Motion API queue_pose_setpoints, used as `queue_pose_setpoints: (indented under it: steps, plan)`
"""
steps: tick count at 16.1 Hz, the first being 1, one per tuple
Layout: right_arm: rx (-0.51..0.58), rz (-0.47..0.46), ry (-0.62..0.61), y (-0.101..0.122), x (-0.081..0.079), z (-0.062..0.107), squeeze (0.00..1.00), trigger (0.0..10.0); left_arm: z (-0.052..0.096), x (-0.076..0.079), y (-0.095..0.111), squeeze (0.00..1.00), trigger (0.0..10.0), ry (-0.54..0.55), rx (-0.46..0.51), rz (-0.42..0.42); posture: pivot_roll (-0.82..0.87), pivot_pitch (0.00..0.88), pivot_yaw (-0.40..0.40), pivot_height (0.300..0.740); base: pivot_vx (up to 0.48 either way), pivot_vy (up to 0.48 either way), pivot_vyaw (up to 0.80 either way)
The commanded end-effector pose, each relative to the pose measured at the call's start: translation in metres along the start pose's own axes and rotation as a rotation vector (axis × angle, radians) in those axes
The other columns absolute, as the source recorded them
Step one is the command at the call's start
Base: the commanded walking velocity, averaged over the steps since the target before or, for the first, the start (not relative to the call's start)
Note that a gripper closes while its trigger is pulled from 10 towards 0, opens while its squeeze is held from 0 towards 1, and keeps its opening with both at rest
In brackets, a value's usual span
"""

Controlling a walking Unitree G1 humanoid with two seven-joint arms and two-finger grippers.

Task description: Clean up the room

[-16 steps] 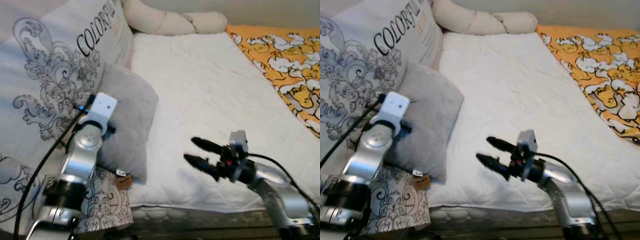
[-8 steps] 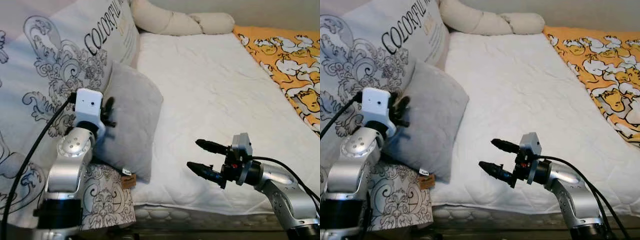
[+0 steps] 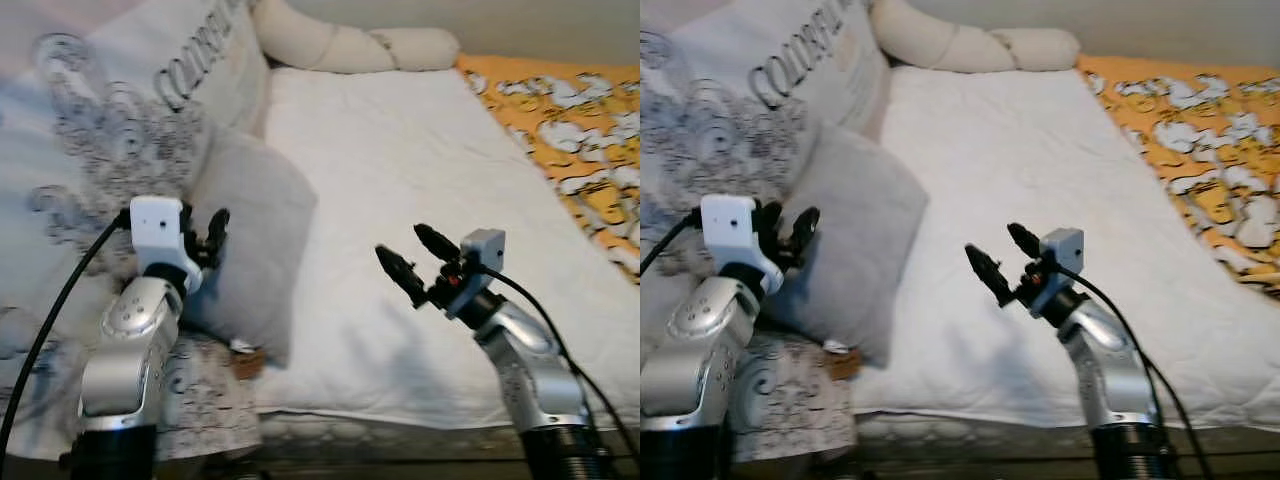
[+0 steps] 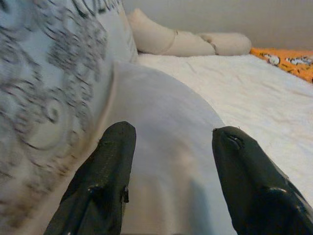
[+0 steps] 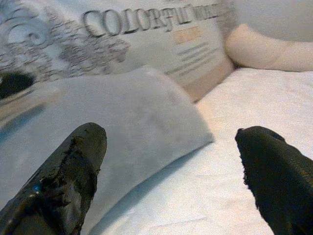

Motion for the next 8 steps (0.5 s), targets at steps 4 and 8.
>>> queue_pose_setpoints:
  steps: [4, 8]
  plan:
    - [0.05, 0.012, -0.261, 0.002, 0.014, -0.003, 1.0, 10.0, 0.003, 0.011, -0.013, 1.0, 10.0, -0.015, -0.042, -0.046, 0.03, 0.0, -0.016, 0.74, 0.0, -0.48, 0.0]
    - [0.001, 0.042, -0.438, -0.006, 0.031, 0.004, 1.0, 10.0, 0.003, 0.01, -0.017, 1.0, 10.0, 0.018, -0.06, -0.018, 0.06, 0.0, -0.034, 0.74, 0.0, -0.48, 0.0]
Point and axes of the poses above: a point about 5 cm out from each wrist's last joint towards the gripper, its own z axis pointing back from the gripper into the wrist, its own y axis along the axis of the wrist's last joint, x = y × z, the point moved 1 cm from there along -z, pointing out of the wrist towards the gripper, and after that the axes turned 12 degrees about -z, right-handed, at the moved point
